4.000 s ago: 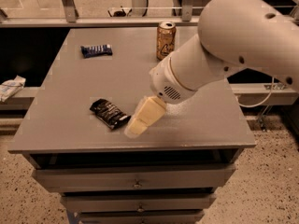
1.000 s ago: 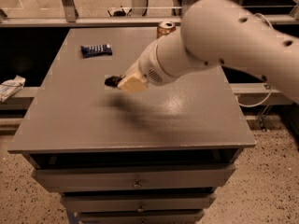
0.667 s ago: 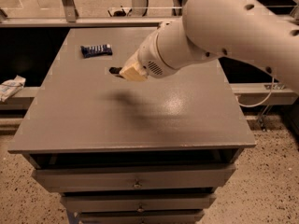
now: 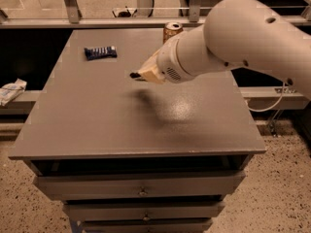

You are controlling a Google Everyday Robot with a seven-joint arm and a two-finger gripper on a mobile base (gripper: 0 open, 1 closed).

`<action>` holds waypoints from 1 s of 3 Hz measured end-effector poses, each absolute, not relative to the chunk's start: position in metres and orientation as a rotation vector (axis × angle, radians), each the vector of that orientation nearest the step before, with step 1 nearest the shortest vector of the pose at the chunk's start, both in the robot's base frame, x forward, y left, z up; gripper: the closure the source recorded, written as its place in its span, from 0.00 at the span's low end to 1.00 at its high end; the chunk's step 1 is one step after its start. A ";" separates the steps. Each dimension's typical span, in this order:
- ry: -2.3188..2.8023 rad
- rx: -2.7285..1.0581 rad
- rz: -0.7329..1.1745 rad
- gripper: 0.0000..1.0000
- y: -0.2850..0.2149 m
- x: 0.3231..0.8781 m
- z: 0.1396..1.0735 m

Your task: Move rxbar chocolate near orange can

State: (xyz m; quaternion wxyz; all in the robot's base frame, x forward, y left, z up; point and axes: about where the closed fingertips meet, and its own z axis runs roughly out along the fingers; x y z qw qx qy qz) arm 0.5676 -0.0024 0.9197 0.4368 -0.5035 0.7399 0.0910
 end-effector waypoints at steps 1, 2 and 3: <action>1.822 -1.226 0.154 1.00 -0.038 0.595 0.909; 1.788 -1.204 0.117 1.00 -0.060 0.627 0.895; 1.758 -1.194 0.098 1.00 -0.073 0.654 0.880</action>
Offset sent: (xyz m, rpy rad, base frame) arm 0.1087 -0.0906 -0.0521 -0.0066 -0.1617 -0.0723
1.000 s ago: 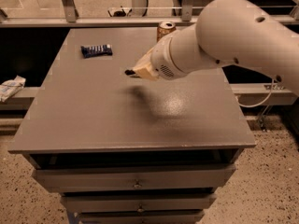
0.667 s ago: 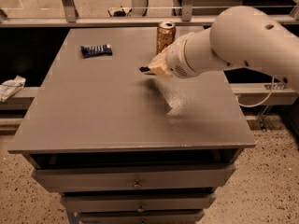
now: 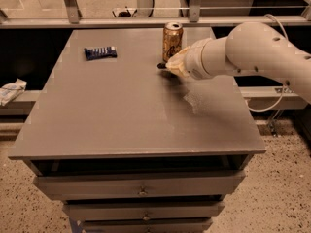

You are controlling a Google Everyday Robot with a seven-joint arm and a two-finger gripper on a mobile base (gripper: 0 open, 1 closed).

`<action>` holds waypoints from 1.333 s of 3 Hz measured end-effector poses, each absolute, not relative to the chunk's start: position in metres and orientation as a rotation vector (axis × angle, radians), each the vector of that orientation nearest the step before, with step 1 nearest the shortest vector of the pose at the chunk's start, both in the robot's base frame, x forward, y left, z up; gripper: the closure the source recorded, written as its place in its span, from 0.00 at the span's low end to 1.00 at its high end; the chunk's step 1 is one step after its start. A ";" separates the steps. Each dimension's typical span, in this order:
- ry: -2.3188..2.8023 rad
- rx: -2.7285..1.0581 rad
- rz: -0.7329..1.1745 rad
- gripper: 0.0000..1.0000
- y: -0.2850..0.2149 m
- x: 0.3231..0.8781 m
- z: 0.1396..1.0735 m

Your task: Move rxbar chocolate near orange can

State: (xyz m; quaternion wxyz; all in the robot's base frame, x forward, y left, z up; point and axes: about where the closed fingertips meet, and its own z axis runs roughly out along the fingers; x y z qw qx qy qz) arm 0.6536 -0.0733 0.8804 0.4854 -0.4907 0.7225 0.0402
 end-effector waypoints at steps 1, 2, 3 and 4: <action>1.750 -1.198 0.083 0.86 -0.083 0.675 0.864; 1.762 -1.203 0.068 0.63 -0.094 0.688 0.854; 1.781 -1.213 0.064 0.32 -0.105 0.694 0.851; 1.796 -1.223 0.081 0.09 -0.109 0.695 0.850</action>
Offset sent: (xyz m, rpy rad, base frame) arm 0.0497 -0.0408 -0.0375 -0.0454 0.0004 -0.0258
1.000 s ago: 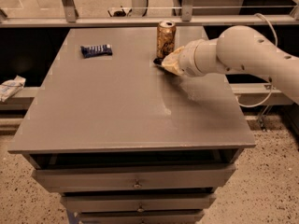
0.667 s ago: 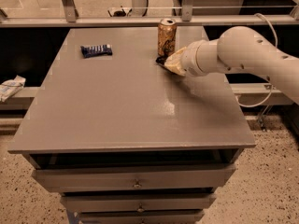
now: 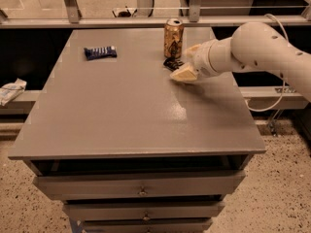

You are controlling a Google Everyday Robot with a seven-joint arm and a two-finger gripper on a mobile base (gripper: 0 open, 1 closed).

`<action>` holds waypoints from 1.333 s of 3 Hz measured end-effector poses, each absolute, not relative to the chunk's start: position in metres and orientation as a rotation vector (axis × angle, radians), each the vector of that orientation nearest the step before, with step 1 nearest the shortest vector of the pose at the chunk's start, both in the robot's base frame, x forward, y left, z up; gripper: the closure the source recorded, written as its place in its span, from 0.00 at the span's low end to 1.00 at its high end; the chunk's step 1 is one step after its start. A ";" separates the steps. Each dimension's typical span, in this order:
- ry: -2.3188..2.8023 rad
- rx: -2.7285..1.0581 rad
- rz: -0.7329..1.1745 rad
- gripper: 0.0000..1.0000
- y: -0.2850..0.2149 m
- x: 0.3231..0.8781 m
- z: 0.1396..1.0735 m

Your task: Move rxbar chocolate near orange can

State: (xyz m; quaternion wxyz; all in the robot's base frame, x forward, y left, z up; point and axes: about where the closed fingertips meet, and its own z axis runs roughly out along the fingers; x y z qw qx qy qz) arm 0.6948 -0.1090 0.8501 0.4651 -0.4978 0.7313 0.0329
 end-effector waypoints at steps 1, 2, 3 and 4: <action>1.812 -1.221 0.169 0.00 -0.106 0.692 0.855; 1.811 -1.121 0.288 0.00 -0.123 0.681 0.872; 1.764 -0.990 0.398 0.00 -0.150 0.665 0.901; 1.761 -0.917 0.427 0.00 -0.171 0.656 0.911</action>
Offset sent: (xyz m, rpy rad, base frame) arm -0.0276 -0.0438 0.0443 0.3250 0.1134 -0.0237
